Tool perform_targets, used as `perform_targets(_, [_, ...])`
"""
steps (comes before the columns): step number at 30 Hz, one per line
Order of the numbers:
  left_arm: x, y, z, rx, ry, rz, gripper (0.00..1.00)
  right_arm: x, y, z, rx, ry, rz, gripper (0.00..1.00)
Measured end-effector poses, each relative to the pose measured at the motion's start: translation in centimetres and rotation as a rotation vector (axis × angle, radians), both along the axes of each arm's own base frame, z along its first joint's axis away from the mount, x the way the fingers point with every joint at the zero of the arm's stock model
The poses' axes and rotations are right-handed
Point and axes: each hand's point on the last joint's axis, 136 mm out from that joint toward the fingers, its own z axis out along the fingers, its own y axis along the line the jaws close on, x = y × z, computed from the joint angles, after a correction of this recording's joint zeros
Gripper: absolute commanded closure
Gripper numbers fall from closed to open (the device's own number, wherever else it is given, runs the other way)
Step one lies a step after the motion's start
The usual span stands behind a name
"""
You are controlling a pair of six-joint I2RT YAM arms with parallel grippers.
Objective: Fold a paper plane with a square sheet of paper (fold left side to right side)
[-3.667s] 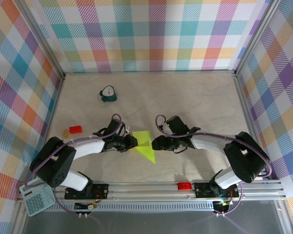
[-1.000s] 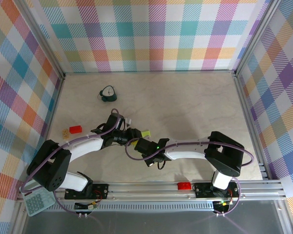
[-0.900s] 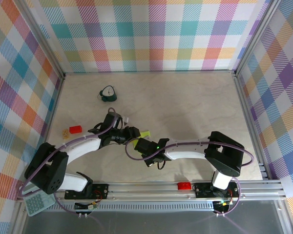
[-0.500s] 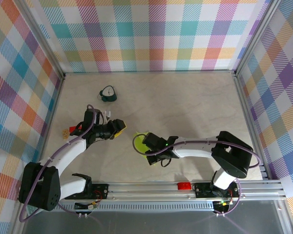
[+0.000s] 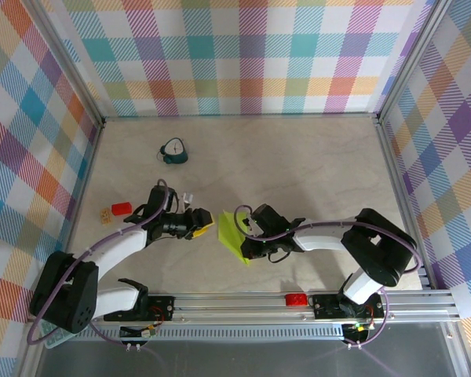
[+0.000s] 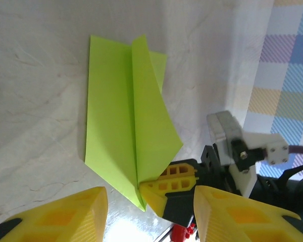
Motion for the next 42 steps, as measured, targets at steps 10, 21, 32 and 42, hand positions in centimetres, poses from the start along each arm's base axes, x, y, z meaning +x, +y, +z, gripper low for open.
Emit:
perform_targets(10, [-1.0, -3.7, -2.6, 0.069, 0.052, -0.100, 0.59, 0.0, -0.2, 0.2, 0.053, 0.021, -0.007, 0.97])
perform_targets(21, [0.2, -5.5, -4.1, 0.100, 0.065, -0.121, 0.59, -0.1, -0.4, 0.0, 0.052, 0.022, -0.007, 0.96])
perform_targets(32, [0.9, -6.6, -5.3, 0.115, 0.084, -0.142, 0.60, -0.2, -0.4, 0.0, 0.049, 0.024, -0.006, 0.95])
perform_targets(42, [1.2, -7.0, -6.1, 0.145, 0.080, -0.158, 0.60, -0.3, -0.3, 0.1, 0.051, 0.027, 0.001, 0.84])
